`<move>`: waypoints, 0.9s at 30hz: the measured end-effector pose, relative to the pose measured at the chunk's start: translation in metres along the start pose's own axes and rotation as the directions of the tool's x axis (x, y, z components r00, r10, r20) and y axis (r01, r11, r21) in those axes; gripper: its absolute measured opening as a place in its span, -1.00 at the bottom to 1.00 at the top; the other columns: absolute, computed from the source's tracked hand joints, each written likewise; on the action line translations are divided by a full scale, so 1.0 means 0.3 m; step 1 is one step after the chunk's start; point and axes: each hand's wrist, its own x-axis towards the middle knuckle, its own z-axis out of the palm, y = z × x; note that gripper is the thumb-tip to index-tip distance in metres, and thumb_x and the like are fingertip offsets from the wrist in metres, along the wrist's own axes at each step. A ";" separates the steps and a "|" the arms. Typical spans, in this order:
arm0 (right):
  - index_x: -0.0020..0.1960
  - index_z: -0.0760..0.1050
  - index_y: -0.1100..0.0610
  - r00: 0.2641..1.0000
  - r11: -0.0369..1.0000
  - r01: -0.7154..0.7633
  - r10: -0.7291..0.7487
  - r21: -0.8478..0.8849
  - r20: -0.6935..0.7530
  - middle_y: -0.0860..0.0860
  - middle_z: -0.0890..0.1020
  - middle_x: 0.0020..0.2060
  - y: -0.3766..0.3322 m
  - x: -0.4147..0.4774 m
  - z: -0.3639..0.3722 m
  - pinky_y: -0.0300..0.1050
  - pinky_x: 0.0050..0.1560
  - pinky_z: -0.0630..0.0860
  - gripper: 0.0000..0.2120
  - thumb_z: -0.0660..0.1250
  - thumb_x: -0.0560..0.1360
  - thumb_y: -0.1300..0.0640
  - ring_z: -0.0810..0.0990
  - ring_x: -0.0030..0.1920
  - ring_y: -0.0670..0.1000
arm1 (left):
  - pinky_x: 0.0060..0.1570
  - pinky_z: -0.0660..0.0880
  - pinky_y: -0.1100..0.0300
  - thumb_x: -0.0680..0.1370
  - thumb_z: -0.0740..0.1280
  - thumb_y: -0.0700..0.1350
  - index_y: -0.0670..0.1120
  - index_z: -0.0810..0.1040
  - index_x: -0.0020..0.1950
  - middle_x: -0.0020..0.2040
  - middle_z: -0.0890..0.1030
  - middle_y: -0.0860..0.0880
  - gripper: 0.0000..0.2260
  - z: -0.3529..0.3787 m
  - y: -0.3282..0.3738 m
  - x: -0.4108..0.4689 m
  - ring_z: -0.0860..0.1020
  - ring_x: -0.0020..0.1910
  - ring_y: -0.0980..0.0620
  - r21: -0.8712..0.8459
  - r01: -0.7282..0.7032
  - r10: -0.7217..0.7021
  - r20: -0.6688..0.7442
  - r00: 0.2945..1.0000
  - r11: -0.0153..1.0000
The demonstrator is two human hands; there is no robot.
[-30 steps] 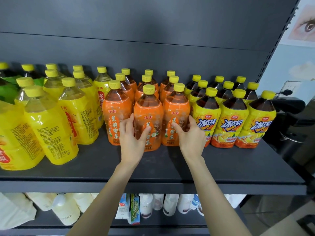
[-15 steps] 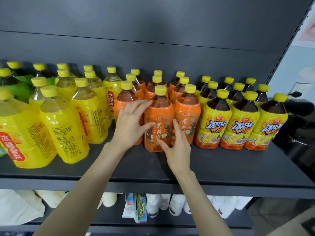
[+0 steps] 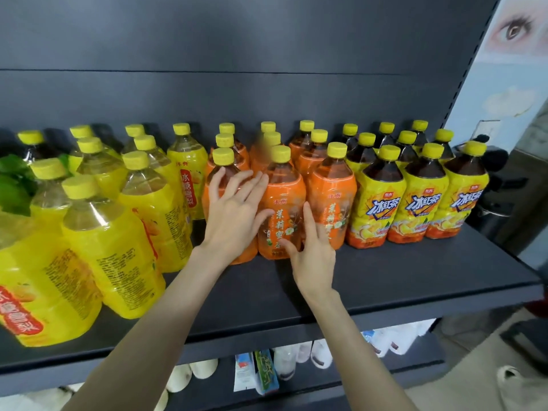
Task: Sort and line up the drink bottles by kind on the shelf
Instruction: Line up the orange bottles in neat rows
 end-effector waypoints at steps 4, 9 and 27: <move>0.50 0.23 0.13 0.999 0.999 0.022 -0.023 -0.037 -0.037 0.18 0.58 0.02 -0.007 0.000 0.016 -0.01 -0.22 0.56 -0.21 0.52 0.38 0.07 0.62 -0.11 0.15 | 0.37 0.03 -0.13 0.47 0.42 0.00 -0.24 0.47 0.32 0.20 0.60 -0.16 -0.49 0.009 0.005 0.003 0.50 0.26 -0.14 -0.009 0.023 -0.023 0.005 1.000 1.000; 0.48 0.27 0.18 0.996 0.996 0.059 -0.063 -0.059 -0.064 0.16 0.58 -0.11 0.011 0.013 0.020 -0.09 -0.38 0.51 -0.20 0.55 0.34 0.08 0.60 -0.26 0.10 | 0.36 0.03 -0.14 0.46 0.44 -0.01 -0.23 0.47 0.32 0.19 0.61 -0.16 -0.49 0.022 0.015 0.009 0.51 0.24 -0.15 -0.004 0.042 -0.042 -0.011 0.999 0.999; 0.41 0.34 0.18 0.965 0.973 0.228 -0.231 -0.036 -0.124 0.17 0.49 0.23 -0.025 0.114 -0.082 -0.02 0.13 0.41 -0.27 0.55 0.35 0.03 0.41 0.22 0.13 | 0.13 0.23 0.03 0.55 0.29 0.08 -0.09 0.58 0.21 0.13 0.60 -0.07 -0.66 -0.129 -0.096 0.248 0.45 0.18 -0.13 -0.151 0.056 -0.049 0.048 0.998 0.987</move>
